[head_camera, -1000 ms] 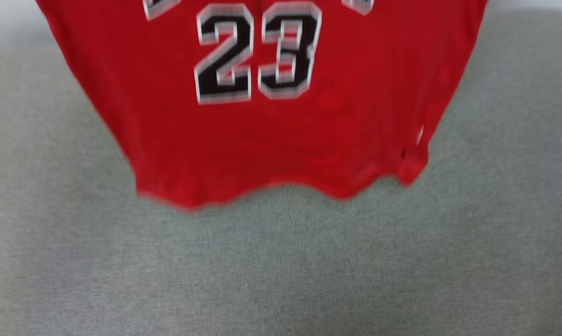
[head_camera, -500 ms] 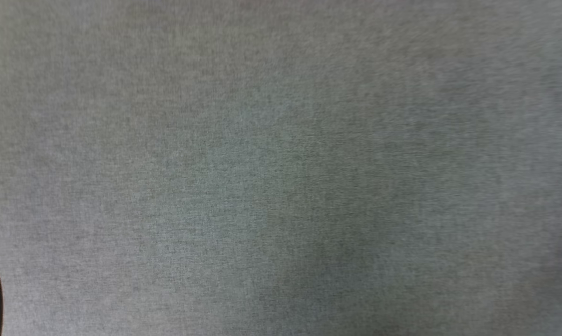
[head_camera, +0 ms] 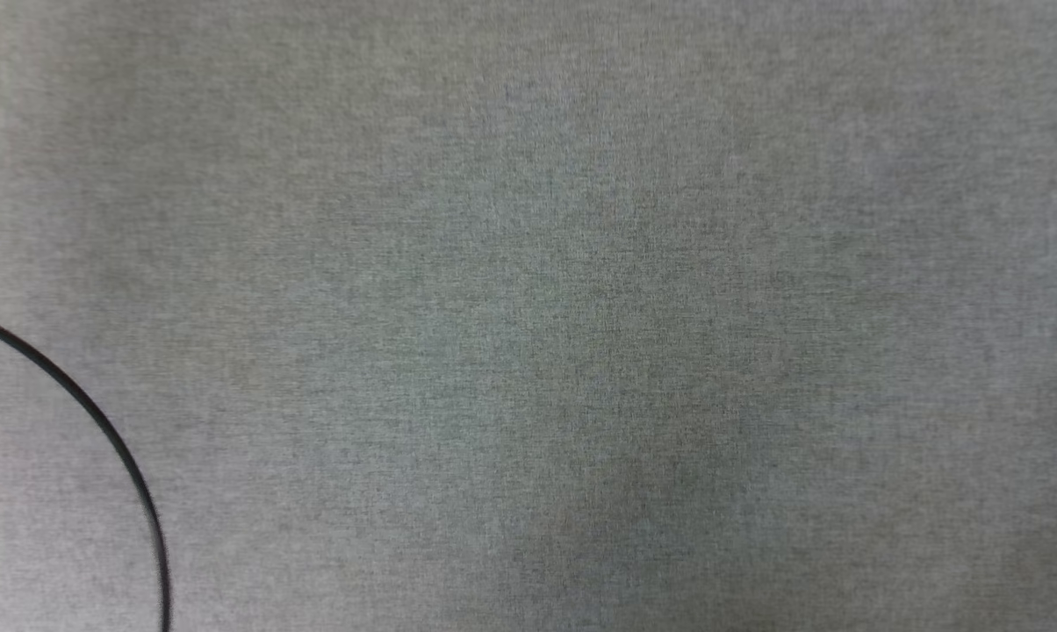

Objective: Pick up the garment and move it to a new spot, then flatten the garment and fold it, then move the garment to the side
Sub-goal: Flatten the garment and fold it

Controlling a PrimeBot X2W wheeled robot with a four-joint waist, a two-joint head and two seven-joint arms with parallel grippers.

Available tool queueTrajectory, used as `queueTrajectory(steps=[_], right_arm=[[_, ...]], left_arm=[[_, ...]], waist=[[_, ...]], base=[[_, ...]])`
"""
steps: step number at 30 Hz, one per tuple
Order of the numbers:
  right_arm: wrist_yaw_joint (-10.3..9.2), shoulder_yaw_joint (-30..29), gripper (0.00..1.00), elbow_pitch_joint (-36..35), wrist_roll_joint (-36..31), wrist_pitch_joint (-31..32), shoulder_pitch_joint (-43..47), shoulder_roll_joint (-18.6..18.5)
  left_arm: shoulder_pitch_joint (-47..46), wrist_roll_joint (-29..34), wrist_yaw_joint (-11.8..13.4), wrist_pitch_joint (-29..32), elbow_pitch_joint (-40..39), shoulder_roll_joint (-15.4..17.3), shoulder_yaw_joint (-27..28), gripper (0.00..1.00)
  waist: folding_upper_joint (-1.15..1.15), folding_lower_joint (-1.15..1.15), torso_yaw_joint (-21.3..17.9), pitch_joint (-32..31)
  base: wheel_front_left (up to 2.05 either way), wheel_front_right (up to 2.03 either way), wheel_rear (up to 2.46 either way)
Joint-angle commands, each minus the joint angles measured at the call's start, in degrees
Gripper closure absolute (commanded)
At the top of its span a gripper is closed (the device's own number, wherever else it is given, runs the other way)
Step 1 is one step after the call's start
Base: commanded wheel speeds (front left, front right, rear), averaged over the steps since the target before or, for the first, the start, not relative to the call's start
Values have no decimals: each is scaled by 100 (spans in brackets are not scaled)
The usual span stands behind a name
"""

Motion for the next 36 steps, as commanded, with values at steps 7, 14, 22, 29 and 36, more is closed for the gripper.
queueTrajectory(steps=[7, 14, 22, 29, 36], right_arm=[[-7, 511, 100, -108, 622, -151, 1356, -161], [-7, 985, 100, -443, 1282, -258, 2996, -447], [-8, 1470, 100, -845, 2020, -379, 4794, -1065], [-9, 1933, 100, -1034, 2139, -534, 5825, -1555], [-10, 2110, 100, -1260, 2351, -445, 6588, -1883]], left_arm=[[1698, -103, -22, -54, -211, -205, -83, 100], [3699, -101, 10, -55, -621, -228, -165, 100], [5509, -104, 173, 72, -1038, -4, -518, 100], [6715, -316, 548, 242, -1504, 287, -500, 100], [7723, -612, 892, 361, -1965, 530, -363, 100]], waist=[[0, -1, -25, -637], [0, -1, -92, -1368], [0, -1, -81, -2163], [0, -1, -152, -2719], [0, -1, -227, -3157]], base=[[0, 0, 0], [0, 0, 0], [0, 0, 0], [0, 0, 0], [0, 0, 0]])
